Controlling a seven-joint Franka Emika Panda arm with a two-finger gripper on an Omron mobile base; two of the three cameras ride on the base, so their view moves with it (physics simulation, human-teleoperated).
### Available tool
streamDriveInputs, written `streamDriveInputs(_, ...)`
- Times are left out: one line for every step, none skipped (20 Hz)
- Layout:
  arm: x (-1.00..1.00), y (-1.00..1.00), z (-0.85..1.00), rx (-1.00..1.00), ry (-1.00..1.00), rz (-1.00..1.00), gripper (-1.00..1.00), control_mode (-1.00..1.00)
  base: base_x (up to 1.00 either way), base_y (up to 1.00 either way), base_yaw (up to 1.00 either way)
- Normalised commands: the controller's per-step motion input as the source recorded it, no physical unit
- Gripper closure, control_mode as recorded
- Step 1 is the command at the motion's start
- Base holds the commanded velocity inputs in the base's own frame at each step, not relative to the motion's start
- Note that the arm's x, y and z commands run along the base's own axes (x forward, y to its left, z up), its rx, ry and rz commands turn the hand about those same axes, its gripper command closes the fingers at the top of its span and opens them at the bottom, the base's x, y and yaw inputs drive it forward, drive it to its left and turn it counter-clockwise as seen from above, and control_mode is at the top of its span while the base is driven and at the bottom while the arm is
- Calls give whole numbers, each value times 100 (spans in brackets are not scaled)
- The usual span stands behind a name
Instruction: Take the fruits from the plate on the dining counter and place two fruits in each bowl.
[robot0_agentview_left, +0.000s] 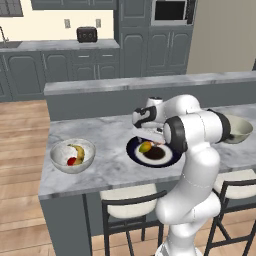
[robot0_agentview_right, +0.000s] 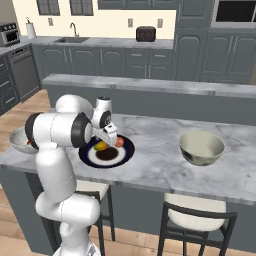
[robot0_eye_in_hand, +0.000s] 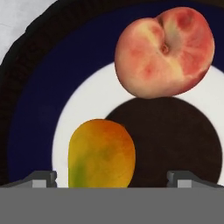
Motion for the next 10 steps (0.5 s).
streamDriveInputs(0,0,0,0,-3,0,-100,-100,0,0,0)
streamDriveInputs(0,0,0,0,0,0,-100,-100,0,0,0)
streamDriveInputs(0,0,0,0,0,0,-100,-100,0,0,0)
streamDriveInputs(0,0,0,0,0,0,-100,-100,0,0,0)
streamDriveInputs(0,0,-9,0,0,0,-100,-100,0,0,0)
streamDriveInputs(0,0,-14,0,0,0,-100,-100,0,0,0)
streamDriveInputs(0,0,-16,0,0,0,-100,-100,0,0,0)
streamDriveInputs(0,0,-16,0,0,0,-100,-100,0,0,0)
streamDriveInputs(0,0,-8,0,0,0,-100,-100,0,0,0)
streamDriveInputs(0,0,-11,0,0,0,-100,-100,0,0,0)
